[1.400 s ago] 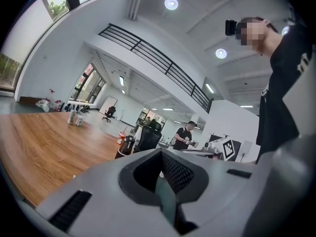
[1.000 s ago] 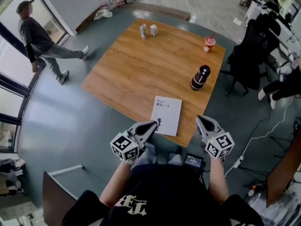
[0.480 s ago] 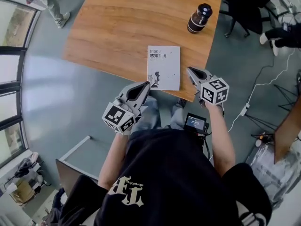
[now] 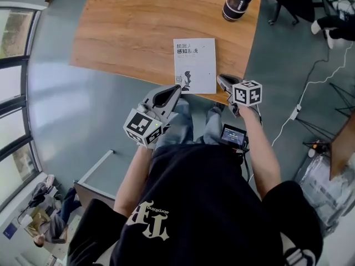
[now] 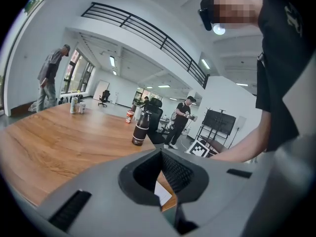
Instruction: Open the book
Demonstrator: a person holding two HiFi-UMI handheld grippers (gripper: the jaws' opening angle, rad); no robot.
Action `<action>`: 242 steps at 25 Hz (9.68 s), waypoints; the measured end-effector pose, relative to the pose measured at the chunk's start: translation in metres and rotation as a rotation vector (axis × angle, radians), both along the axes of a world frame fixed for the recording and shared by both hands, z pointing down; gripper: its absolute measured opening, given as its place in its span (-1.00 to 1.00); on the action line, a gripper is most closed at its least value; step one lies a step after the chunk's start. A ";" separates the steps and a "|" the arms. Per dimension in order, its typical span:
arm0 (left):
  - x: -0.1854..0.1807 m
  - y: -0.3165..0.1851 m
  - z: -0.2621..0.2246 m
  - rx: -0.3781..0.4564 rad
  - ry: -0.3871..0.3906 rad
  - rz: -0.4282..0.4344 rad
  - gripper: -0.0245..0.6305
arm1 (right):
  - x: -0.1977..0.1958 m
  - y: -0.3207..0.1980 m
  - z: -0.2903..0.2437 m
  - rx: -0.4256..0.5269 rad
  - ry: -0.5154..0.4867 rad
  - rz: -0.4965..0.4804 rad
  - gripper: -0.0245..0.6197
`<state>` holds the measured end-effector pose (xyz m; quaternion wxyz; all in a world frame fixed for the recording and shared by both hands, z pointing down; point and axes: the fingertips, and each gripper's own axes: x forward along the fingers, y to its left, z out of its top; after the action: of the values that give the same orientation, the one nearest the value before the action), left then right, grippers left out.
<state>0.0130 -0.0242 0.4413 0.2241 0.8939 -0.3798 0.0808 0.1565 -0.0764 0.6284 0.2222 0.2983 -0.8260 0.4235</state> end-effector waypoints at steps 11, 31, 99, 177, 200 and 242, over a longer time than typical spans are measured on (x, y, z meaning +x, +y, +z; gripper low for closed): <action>-0.009 0.005 0.012 -0.039 -0.043 0.010 -0.91 | 0.000 0.031 0.058 -0.156 0.023 0.010 -0.75; 0.006 0.007 0.017 -0.045 -0.056 0.026 -0.91 | -0.020 0.039 0.031 -0.162 -0.094 -0.018 -0.84; -0.076 -0.057 0.241 -0.400 -0.422 0.349 -0.91 | -0.061 0.026 0.065 -0.017 0.572 0.240 0.04; 0.015 -0.051 0.155 -0.607 0.000 0.274 -0.56 | -0.145 0.050 -0.043 0.245 0.435 -0.006 -0.95; -0.128 -0.049 0.189 -0.697 -0.045 0.042 -0.87 | -0.166 0.041 -0.005 0.181 0.413 -0.147 -0.71; -0.124 -0.028 0.243 -0.502 -0.183 0.028 -0.80 | -0.226 0.032 0.058 0.226 0.538 -0.395 -0.87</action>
<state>-0.1106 -0.0521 0.6839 0.4027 0.8043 -0.3542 0.2559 -0.0693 -0.0445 0.6860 0.4751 0.2563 -0.8213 0.1844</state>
